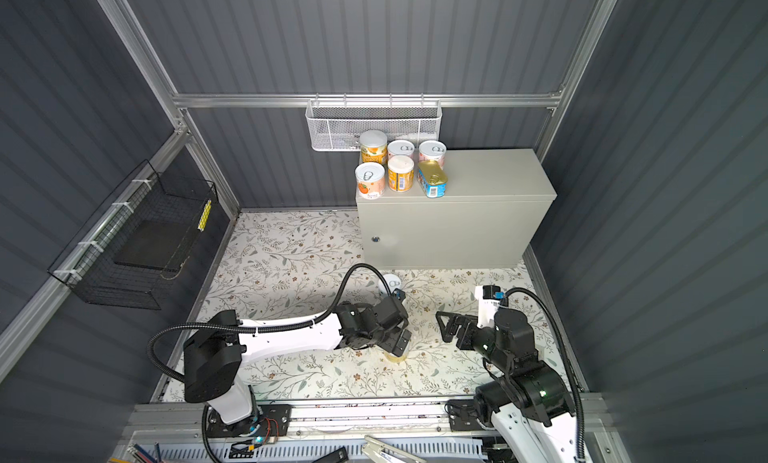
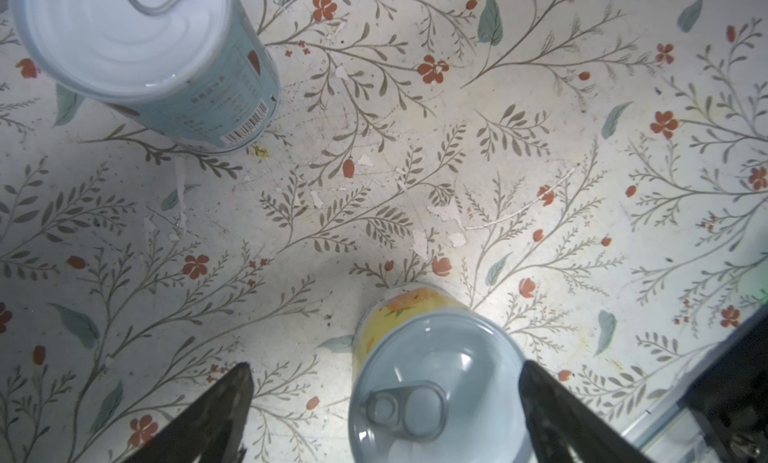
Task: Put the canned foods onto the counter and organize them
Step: 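Lower the left gripper over the yellow can and close on it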
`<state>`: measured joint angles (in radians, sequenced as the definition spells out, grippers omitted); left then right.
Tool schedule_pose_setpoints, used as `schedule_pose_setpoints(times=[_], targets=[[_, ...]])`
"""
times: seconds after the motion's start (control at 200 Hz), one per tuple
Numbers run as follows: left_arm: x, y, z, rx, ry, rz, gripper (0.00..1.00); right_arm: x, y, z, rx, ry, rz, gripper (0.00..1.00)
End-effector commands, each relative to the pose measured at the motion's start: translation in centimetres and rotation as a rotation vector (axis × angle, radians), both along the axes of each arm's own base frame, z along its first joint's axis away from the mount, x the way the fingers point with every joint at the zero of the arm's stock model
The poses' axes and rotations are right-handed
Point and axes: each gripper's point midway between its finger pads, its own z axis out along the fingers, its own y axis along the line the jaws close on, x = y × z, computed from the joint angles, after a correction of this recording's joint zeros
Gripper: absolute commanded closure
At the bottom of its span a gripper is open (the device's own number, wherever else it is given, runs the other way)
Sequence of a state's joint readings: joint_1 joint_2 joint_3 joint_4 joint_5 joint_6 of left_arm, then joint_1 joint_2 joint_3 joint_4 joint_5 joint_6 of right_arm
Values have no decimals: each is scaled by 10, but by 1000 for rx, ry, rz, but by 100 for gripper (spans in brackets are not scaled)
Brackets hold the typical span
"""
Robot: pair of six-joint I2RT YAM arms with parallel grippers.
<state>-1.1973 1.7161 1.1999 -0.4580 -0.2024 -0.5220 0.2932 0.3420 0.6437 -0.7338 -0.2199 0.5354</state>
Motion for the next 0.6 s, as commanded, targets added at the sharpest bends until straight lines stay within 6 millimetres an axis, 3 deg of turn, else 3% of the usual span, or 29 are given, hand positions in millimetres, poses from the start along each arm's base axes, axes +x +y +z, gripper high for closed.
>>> schedule_pose_setpoints(times=[0.0,0.215,0.395,0.595], targets=[[-14,-10,11,-36,48,-71,0,-1,-3,0,-3,12,-15,1],[-16,-18,-9,-19,76,-97,0,2,-3,-4,-11,28,-22,1],[-6,-10,-27,64,42,-73,0,1,-3,-4,-11,30,-23,1],[3,-9,-30,43,43,-48,0,0,-3,-7,-10,32,-18,1]])
